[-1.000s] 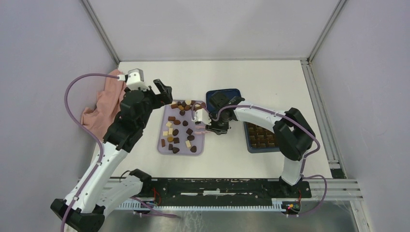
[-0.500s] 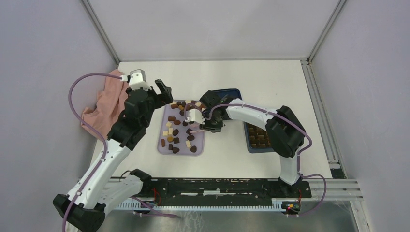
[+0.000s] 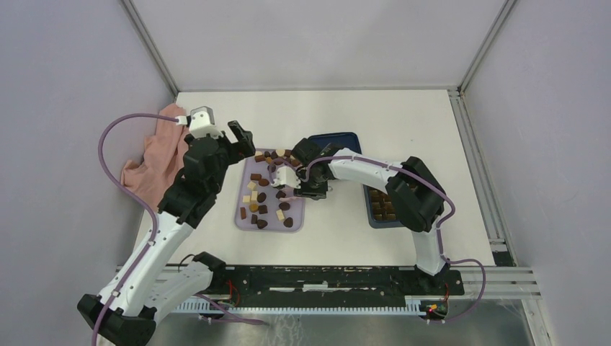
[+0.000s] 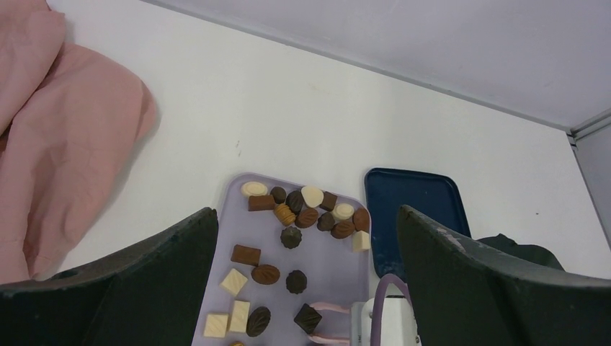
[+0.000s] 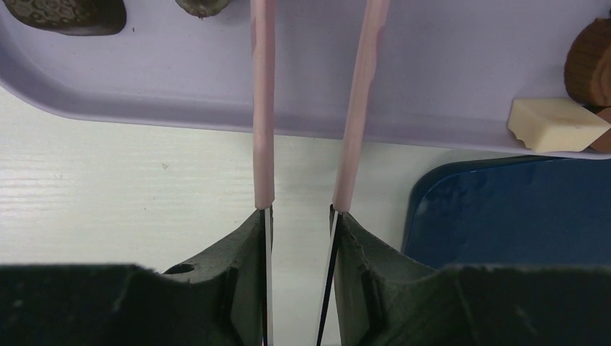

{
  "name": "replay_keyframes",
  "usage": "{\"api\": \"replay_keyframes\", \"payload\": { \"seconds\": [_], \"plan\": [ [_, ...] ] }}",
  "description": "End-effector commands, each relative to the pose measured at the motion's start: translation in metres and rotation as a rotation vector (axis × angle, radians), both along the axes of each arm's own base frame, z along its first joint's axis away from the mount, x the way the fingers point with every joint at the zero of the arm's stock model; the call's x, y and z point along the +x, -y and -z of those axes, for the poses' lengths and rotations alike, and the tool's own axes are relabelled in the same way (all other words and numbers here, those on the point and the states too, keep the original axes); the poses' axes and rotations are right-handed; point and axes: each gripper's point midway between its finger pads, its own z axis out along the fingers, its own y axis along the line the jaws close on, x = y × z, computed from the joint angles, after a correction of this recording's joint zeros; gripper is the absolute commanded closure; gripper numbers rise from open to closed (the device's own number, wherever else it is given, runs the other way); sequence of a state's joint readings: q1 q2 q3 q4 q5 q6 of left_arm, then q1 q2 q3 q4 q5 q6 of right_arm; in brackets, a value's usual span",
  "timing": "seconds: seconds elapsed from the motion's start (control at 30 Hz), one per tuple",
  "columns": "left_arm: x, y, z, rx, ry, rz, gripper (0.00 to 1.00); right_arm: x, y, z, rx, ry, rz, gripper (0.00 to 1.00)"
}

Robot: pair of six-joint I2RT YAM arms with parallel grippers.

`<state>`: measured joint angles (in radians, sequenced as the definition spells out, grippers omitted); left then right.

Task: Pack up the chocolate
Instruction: Pick up the fake chocolate from the plate.

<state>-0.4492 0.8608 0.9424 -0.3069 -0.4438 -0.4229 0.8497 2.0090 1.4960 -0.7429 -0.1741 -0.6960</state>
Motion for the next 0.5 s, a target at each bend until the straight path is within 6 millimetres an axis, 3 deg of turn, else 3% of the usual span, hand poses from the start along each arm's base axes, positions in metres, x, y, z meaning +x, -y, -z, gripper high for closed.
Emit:
{"api": "replay_keyframes", "payload": {
  "seconds": [0.0, 0.47],
  "plan": [
    [-0.0005, -0.0050, -0.0074, -0.038, 0.032, -0.035, 0.03, 0.0093, -0.0133, -0.0121, 0.011, 0.051, 0.001, 0.61],
    [-0.0020, -0.0047, -0.0088, -0.051, 0.038, -0.033, 0.03, 0.0085, -0.0194, -0.0089, 0.002, 0.050, 0.015, 0.59]
  ]
}}
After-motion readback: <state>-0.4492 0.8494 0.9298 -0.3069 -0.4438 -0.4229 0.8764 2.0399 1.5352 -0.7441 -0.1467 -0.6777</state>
